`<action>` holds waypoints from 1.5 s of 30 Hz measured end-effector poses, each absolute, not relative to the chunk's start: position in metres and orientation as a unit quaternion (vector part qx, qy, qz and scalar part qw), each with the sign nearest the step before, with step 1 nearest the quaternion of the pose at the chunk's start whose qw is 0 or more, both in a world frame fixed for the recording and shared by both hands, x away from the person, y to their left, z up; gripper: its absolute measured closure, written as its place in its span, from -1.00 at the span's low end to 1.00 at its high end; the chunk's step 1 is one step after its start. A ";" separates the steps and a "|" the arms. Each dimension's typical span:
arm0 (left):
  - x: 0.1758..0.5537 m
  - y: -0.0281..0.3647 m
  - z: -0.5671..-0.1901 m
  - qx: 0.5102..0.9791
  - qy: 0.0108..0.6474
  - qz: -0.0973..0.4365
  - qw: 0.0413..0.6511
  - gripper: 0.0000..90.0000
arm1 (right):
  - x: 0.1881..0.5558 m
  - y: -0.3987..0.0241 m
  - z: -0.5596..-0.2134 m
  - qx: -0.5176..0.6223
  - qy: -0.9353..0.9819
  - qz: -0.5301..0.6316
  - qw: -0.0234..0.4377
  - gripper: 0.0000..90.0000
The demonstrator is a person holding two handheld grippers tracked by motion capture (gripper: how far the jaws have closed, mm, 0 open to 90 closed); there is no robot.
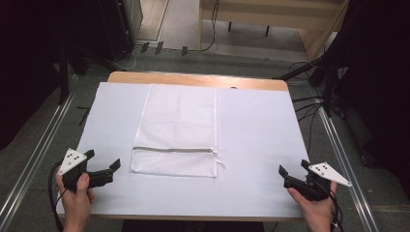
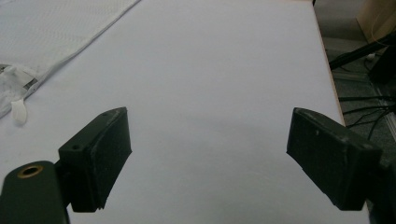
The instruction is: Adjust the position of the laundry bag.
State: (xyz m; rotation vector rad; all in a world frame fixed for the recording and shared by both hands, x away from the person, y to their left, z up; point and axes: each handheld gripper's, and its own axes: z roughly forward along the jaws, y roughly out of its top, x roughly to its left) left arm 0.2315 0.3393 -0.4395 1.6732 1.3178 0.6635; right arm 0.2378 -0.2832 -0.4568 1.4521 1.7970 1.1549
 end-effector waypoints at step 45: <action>0.238 0.328 -0.438 0.694 0.519 0.259 0.426 -0.99 | 0.379 -0.093 -0.431 0.535 0.772 0.336 0.074 0.37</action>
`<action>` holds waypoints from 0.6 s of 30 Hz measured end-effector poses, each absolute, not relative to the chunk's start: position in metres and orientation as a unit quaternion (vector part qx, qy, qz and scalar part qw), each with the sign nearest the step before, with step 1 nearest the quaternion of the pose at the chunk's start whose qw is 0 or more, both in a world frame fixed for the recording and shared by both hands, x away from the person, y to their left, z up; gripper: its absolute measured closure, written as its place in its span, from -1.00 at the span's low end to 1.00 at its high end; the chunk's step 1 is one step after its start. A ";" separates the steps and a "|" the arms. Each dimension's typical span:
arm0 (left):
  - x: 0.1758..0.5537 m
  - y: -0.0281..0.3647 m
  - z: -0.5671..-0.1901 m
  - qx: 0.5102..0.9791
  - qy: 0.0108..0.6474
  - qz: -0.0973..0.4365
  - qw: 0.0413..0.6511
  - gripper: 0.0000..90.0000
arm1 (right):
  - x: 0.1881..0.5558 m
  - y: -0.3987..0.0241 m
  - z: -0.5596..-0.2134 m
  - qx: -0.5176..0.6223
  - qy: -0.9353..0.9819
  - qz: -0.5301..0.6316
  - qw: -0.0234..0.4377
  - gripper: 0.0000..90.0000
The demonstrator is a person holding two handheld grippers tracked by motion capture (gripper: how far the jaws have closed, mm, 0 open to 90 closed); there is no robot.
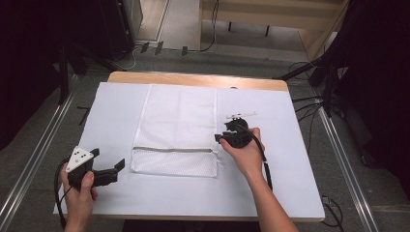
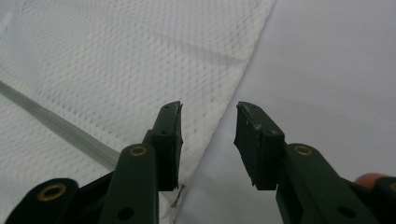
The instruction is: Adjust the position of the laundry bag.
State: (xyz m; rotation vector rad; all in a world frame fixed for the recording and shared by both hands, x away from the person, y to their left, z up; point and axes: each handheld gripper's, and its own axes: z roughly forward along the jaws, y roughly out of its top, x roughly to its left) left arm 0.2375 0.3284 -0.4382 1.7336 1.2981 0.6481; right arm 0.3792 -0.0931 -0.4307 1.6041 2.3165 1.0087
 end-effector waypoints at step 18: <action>0.234 0.324 -0.441 0.686 0.552 0.205 0.427 -0.69 | 0.403 -0.057 -0.454 0.573 0.771 0.262 0.093 0.44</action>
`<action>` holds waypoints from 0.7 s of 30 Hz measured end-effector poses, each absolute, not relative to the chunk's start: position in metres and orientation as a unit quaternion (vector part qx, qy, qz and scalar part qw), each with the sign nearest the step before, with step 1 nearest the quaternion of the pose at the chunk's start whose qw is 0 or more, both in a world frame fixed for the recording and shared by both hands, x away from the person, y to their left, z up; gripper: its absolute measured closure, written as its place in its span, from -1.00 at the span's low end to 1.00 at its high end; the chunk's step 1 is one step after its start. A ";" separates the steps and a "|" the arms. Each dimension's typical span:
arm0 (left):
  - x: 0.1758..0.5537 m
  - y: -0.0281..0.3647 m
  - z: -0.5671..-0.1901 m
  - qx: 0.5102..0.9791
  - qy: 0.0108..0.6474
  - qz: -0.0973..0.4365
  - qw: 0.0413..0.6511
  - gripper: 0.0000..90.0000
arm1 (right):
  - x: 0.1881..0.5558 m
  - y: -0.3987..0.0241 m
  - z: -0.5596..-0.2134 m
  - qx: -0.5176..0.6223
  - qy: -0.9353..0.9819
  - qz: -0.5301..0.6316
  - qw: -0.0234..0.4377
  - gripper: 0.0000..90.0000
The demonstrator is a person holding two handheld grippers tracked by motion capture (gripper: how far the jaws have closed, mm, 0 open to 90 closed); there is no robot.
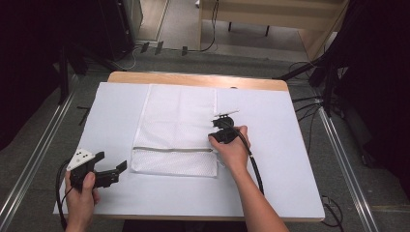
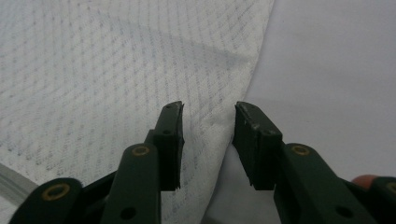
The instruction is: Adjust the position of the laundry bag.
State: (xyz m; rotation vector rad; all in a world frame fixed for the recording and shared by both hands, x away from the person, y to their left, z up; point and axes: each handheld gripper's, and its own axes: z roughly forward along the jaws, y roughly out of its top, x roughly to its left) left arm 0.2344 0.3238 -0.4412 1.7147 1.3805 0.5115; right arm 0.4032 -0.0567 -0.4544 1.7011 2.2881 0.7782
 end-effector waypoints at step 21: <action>0.250 0.284 -0.464 0.727 0.566 0.113 0.371 1.00 | 0.400 -0.054 -0.456 0.556 0.782 0.256 0.122 1.00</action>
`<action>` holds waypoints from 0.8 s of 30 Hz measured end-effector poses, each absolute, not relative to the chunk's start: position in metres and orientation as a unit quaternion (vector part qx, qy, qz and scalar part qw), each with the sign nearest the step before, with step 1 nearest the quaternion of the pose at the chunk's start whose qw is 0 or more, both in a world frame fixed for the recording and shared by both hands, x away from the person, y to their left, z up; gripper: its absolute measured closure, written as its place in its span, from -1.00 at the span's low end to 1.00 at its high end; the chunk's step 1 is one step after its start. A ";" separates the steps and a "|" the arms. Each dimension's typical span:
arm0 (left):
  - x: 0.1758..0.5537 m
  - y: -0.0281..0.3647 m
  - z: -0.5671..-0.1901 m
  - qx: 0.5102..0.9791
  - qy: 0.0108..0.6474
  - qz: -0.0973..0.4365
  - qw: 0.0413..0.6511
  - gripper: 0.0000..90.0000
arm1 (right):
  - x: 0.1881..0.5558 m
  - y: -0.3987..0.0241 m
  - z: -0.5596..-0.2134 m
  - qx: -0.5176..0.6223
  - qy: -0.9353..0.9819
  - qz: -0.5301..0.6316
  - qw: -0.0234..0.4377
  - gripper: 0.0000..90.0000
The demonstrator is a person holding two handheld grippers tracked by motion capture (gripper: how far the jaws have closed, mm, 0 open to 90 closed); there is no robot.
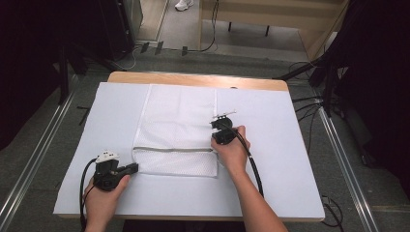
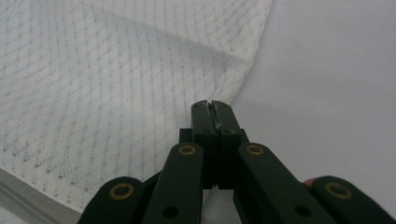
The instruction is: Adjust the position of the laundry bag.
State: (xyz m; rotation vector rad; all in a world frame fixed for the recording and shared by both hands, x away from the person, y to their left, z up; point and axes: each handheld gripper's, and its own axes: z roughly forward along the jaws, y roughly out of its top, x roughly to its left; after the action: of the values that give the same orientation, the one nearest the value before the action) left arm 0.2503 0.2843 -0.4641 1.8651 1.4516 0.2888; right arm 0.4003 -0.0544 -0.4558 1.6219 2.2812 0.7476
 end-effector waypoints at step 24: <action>0.198 0.223 -0.461 0.776 0.502 0.088 0.372 1.00 | 0.341 -0.135 -0.457 0.569 0.758 0.296 0.113 1.00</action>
State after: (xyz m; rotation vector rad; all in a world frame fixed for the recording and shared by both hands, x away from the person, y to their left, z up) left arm 0.1979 0.2234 -0.4606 1.9887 1.2862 0.2253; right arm 0.3406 -0.1354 -0.4572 1.6703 2.2252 0.8699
